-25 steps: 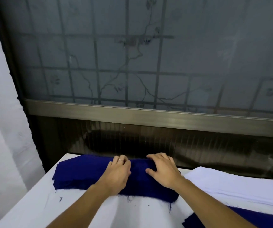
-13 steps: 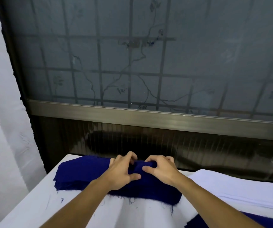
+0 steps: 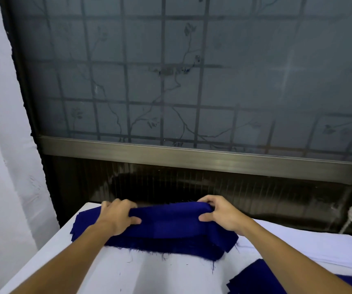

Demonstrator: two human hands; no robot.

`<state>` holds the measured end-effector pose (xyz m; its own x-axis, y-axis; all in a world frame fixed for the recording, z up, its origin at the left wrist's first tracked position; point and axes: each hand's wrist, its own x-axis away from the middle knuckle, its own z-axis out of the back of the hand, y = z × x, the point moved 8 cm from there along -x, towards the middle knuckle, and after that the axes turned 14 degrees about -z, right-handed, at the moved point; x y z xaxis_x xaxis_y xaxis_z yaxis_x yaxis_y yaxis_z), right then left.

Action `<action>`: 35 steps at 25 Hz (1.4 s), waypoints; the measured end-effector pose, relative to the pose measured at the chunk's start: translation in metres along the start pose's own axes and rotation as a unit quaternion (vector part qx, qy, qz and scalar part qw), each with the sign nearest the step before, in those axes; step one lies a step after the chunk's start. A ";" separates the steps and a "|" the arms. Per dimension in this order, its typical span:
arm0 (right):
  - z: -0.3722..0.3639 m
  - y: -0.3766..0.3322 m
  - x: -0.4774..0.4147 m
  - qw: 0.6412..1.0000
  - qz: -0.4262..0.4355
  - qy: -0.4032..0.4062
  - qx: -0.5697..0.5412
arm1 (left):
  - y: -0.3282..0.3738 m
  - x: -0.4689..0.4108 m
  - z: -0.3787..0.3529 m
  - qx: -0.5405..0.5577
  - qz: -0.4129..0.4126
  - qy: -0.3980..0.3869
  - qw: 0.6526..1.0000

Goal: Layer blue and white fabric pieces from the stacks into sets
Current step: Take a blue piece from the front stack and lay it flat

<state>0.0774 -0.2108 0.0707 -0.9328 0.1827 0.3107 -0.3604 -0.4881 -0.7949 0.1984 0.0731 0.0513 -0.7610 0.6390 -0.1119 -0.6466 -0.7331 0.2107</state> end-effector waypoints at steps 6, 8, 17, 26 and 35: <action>0.034 0.016 0.038 0.997 -0.015 0.045 -0.053 | -0.024 0.042 0.034 0.104 0.068 0.072 0.990; 0.046 0.021 0.055 0.996 -0.014 0.058 -0.071 | -0.015 0.052 0.050 0.191 0.055 0.103 0.975; 0.079 0.073 0.145 0.972 0.006 0.140 -0.186 | 0.042 0.108 0.062 0.341 0.046 0.211 0.915; 0.073 0.139 0.237 0.964 0.003 0.234 -0.128 | 0.092 0.176 0.007 0.348 0.060 0.210 0.912; 0.015 0.229 0.282 0.971 -0.046 0.230 -0.045 | 0.097 0.240 -0.070 0.328 0.081 0.096 0.936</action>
<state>-0.2680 -0.2838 -0.0157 -0.7930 0.5943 0.1344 -0.4228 -0.3779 -0.8237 -0.0502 0.1391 -0.0235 -0.8823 0.4320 -0.1870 -0.3989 -0.4751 0.7843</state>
